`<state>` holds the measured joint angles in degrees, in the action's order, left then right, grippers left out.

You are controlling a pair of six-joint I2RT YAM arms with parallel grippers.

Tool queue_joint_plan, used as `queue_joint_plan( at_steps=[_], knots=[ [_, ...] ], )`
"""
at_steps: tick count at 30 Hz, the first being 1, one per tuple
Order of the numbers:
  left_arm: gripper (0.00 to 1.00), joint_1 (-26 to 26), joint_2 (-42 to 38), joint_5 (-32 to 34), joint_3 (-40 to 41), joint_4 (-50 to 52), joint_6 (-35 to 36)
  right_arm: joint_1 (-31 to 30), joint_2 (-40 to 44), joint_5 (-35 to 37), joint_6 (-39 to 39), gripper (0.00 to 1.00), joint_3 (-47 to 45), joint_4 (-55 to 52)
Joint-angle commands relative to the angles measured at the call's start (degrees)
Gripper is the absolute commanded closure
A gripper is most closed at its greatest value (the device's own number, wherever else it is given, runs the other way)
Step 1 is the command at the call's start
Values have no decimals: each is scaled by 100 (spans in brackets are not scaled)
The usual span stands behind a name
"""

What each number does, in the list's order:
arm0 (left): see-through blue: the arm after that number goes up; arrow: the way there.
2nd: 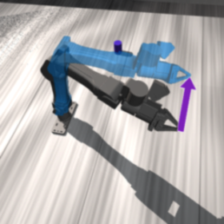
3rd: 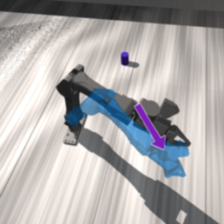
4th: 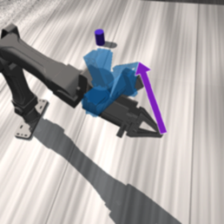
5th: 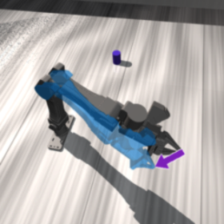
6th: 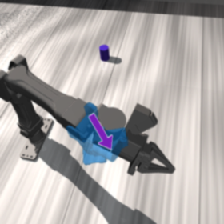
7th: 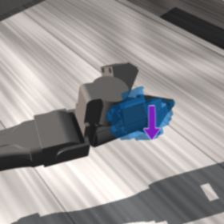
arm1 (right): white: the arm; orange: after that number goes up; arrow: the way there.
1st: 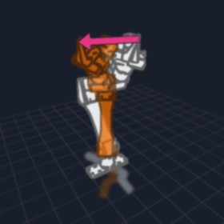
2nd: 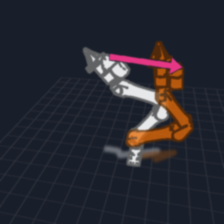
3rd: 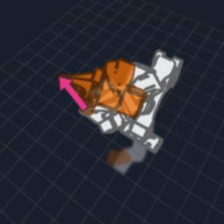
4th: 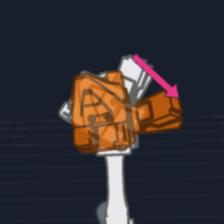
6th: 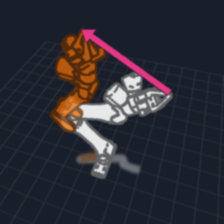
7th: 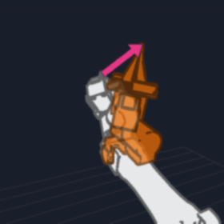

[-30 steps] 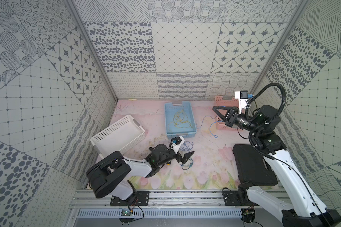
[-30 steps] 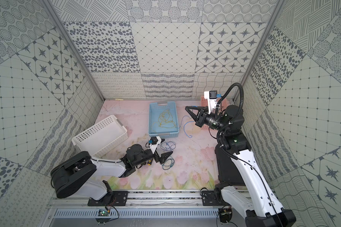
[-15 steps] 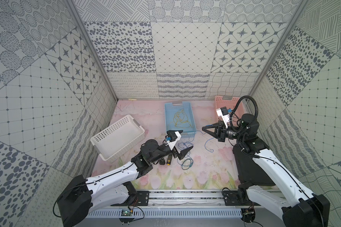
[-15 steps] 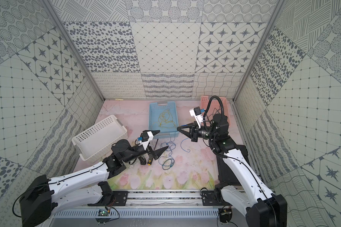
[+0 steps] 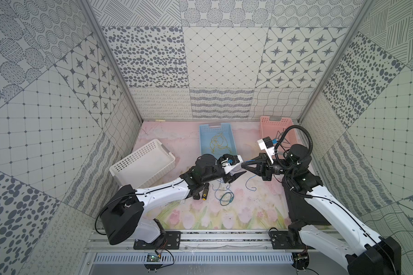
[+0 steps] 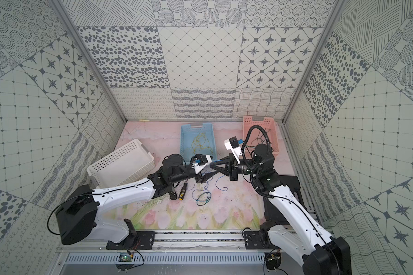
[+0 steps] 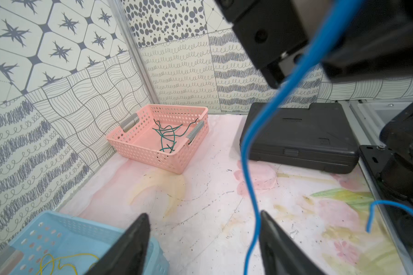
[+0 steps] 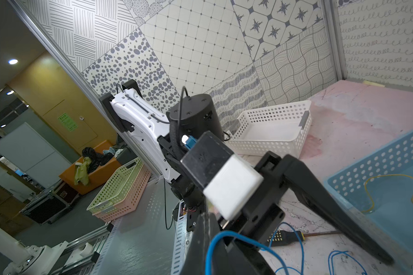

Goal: Untangle and sort cables by color
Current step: Place the cable in the bin.

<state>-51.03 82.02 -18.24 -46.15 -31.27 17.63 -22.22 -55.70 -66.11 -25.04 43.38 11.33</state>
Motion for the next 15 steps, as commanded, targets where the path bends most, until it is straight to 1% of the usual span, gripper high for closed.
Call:
queue_joint_plan(
  at_steps=[1,2,5,7,8,11,12,14,15],
  knots=[
    [96,-23,365,-549,-149,-208,148,-38,150,-89,75,100,-23,302],
    [100,-19,367,-632,-70,-332,127,-45,167,-55,90,100,-24,267],
    [100,20,228,-718,155,-572,7,-45,234,103,236,100,-6,17],
    [100,104,53,-700,202,-432,-107,-41,265,271,322,91,12,-147],
    [100,169,-66,-666,203,-280,-181,-39,277,351,358,84,4,-216],
    [100,334,-489,-400,134,328,-362,-35,364,860,557,52,-18,-561],
    [100,378,-650,-245,80,587,-431,-37,412,1207,674,37,-46,-728],
    [100,466,-927,144,-62,1089,-621,-20,530,1761,882,19,-131,-942],
    [100,541,-1059,334,-159,1399,-730,-28,602,2023,914,9,-193,-957]
  ],
)
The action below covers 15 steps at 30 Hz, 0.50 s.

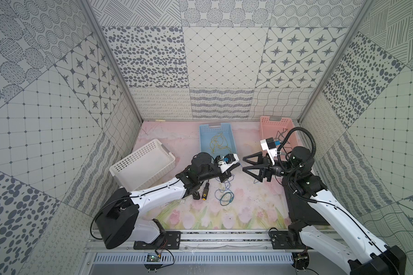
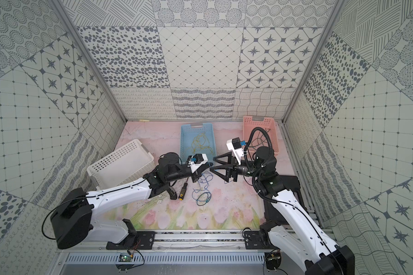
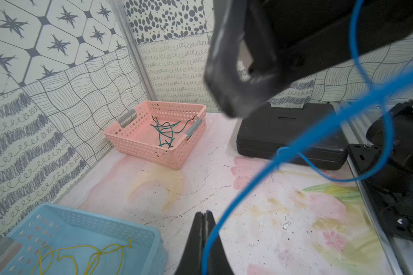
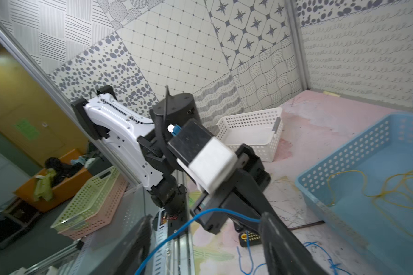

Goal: Untangle and sort cables by color
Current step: Place the cable in the bin.

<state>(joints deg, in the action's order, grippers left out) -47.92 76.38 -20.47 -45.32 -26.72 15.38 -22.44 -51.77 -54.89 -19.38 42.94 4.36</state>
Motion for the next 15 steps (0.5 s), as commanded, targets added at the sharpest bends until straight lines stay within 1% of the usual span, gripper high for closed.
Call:
queue_joint_plan(
  at_steps=[1,2,4,7,9,11,13,15],
  knots=[
    [100,318,-625,774,-344,1225,-692,0,312,1215,362,2,-235,-243],
    [100,418,-712,909,-443,1478,-837,-5,399,1469,388,1,-333,-212],
    [100,786,-900,1147,-652,2026,-1321,11,624,2171,400,1,-525,-181],
    [100,1393,-1122,1221,-859,2505,-2068,64,932,2908,478,1,-780,-108],
    [100,1704,-1119,1231,-1129,2909,-2411,95,1070,3127,466,1,-933,30],
    [100,1907,-940,1268,-1511,3370,-2651,109,1165,3233,435,1,-1021,83],
    [100,1990,-619,1266,-2061,3928,-2752,113,1194,3311,403,1,-1129,167],
    [100,1993,-367,1401,-2493,4302,-2831,117,1141,3391,378,1,-1147,185]
  ],
)
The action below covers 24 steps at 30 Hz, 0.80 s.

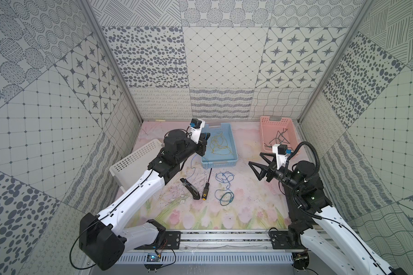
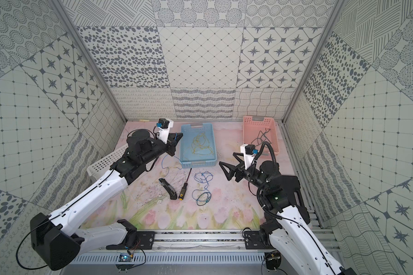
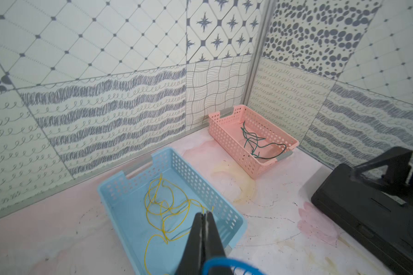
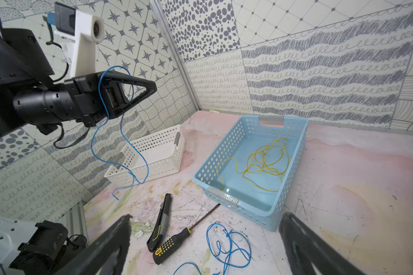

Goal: Untangle and sort cables by color
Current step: Place the cable in the bin.

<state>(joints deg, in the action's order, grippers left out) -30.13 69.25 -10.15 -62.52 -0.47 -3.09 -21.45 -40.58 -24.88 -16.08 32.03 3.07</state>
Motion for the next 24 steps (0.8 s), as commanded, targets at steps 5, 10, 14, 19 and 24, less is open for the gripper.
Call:
queue_joint_plan(
  at_steps=[5,10,14,19,24],
  knots=[
    [100,317,553,1204,-1305,1985,-931,18,-170,482,-44,1,-80,410],
    [100,1147,538,1382,-1487,2302,-1257,36,-79,781,-47,1,-81,336],
    [100,2062,443,1351,-1438,2574,-1681,85,190,1135,-65,1,-284,308],
    [100,3105,407,996,-1166,2877,-2087,128,204,1186,-115,1,-355,374],
    [100,3623,507,1726,-972,2933,-2230,133,64,1080,-158,1,-355,442]
  ],
)
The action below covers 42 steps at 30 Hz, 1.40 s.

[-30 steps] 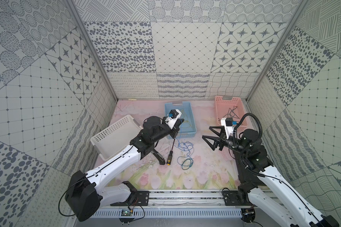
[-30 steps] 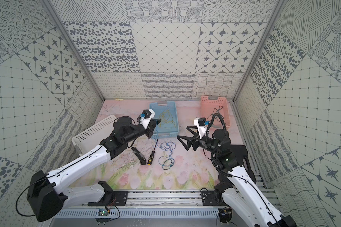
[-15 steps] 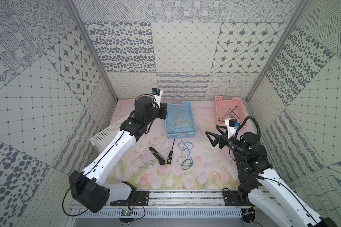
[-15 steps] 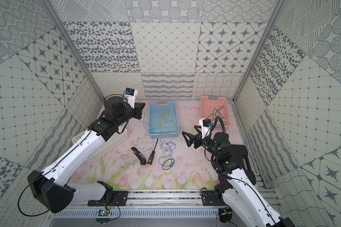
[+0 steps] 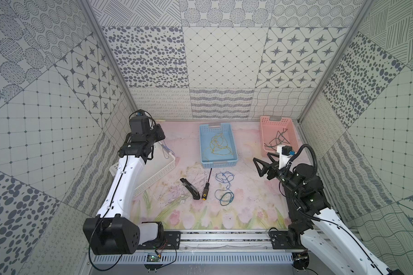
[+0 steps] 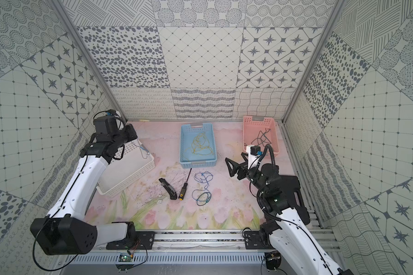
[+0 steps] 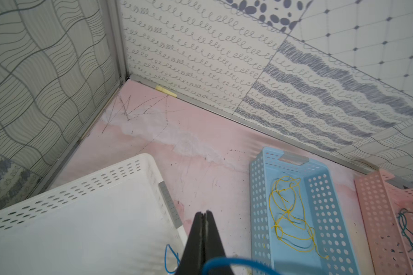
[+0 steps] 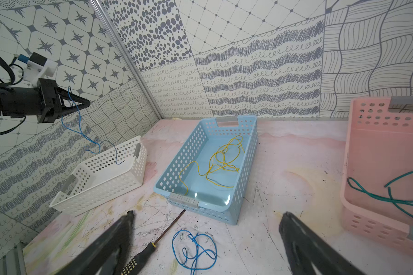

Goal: Untangle and sort cables by color
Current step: Place the cable in the bin.

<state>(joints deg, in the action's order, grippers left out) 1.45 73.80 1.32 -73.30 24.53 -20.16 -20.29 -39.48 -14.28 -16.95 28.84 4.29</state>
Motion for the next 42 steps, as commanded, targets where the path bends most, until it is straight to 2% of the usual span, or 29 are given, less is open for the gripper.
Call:
queue_joint_plan(
  at_steps=[1,10,16,17,19,20,21,22,23,27,30,32,34,36,38,40,42],
  knots=[
    [100,520,124,760,98,454,-560,24,-49,6,-76,1,-35,331],
    [100,742,833,2192,162,684,-757,26,-3,-48,-99,1,-36,327],
    [100,925,1236,3006,41,1285,-1430,30,-8,-105,-133,1,-41,353],
    [93,923,1296,3137,-5,1436,-1562,31,-22,-123,-135,1,-36,359],
    [42,927,1425,3270,-158,1789,-1822,34,-46,-136,-151,1,-28,355],
    [23,929,1513,3303,-269,2035,-1972,32,-58,-149,-163,1,-28,366],
    [11,927,1617,3320,-429,2315,-2128,35,-73,-145,-160,1,-28,369],
    [3,927,1697,3320,-556,2561,-2277,35,-70,-145,-169,1,-34,378],
    [0,927,1775,3297,-697,2814,-2412,42,-68,-146,-168,1,-38,372],
    [0,929,1859,3087,-1020,3376,-2730,40,-81,-148,-177,1,-34,388],
    [0,889,1598,2684,-977,3342,-2723,35,-121,-176,-177,1,-41,418],
    [0,757,1236,2071,-773,2955,-2449,37,-258,-341,-207,1,-32,492],
    [3,495,728,1117,-399,2214,-1991,35,-576,-863,-270,1,27,667],
    [11,82,102,-372,230,1102,-1433,19,-1127,-1970,-506,1,158,1104],
    [14,-281,-430,-1789,823,75,-1198,-77,-1673,-2685,-808,5,332,1446],
    [17,-777,-836,-2818,1415,-1034,-1237,-255,-2038,-2728,-788,5,540,1167],
    [24,-1476,-1048,-3241,1831,-1723,-1306,-388,-2130,-2375,-583,5,575,821]
  ],
)
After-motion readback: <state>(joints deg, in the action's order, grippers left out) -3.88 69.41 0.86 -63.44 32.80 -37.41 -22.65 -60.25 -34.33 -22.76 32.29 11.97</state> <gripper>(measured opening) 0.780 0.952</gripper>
